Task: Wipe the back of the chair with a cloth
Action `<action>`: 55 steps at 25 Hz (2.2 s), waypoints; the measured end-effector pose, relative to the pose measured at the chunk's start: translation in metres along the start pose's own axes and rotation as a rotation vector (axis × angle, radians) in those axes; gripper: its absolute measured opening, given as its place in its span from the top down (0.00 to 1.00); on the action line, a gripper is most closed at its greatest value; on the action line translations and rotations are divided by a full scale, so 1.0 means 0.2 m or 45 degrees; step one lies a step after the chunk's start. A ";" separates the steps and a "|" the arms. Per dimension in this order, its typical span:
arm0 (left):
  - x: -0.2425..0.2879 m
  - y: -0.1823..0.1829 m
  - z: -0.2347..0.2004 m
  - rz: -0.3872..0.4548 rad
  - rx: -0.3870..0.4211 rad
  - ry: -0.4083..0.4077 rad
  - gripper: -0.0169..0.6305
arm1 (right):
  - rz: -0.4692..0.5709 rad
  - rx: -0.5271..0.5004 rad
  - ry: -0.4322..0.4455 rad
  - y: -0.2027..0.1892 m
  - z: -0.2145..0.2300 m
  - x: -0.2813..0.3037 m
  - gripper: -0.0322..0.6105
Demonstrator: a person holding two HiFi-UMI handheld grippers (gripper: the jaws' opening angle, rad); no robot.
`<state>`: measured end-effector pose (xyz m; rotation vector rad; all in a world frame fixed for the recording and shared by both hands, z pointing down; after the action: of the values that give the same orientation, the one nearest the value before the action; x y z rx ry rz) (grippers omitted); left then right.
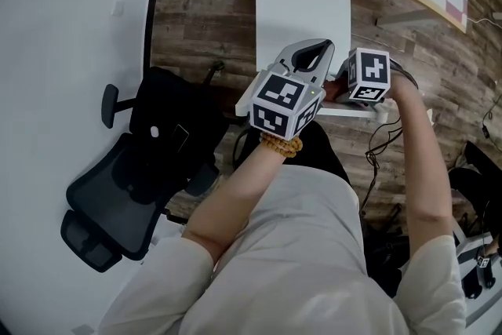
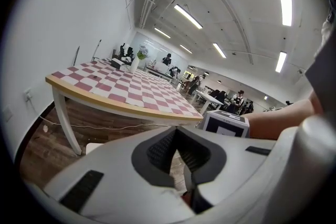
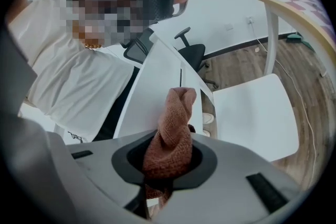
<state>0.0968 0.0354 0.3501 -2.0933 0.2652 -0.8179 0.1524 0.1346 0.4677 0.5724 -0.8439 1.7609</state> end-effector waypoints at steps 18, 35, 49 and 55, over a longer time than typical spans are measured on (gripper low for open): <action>0.22 -0.16 -0.14 -0.047 -0.067 0.000 0.95 | -0.076 0.054 -0.100 -0.26 0.36 0.31 0.82; 0.27 -0.25 -0.20 -0.063 -0.095 0.006 0.95 | -0.103 0.060 -0.110 -0.35 0.50 0.48 0.82; 0.17 -0.11 -0.12 -0.030 -0.075 -0.010 0.95 | -0.047 0.120 -0.009 -0.29 0.23 0.21 0.82; 0.10 -0.04 -0.05 -0.027 -0.037 -0.028 0.95 | -0.051 0.122 0.081 -0.24 0.09 0.07 0.82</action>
<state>0.1051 0.0243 0.3708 -2.1343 0.2444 -0.8079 0.1916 0.1388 0.5022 0.5888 -0.7027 1.7808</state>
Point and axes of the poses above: the fingertips, and each gripper's own axes: x forward along the fingers, z to its right, y out of its top, the point moved 4 cm from there along -x, backward along the fingers, and after that the axes turned 2 degrees about -z, right-handed, at the moved point
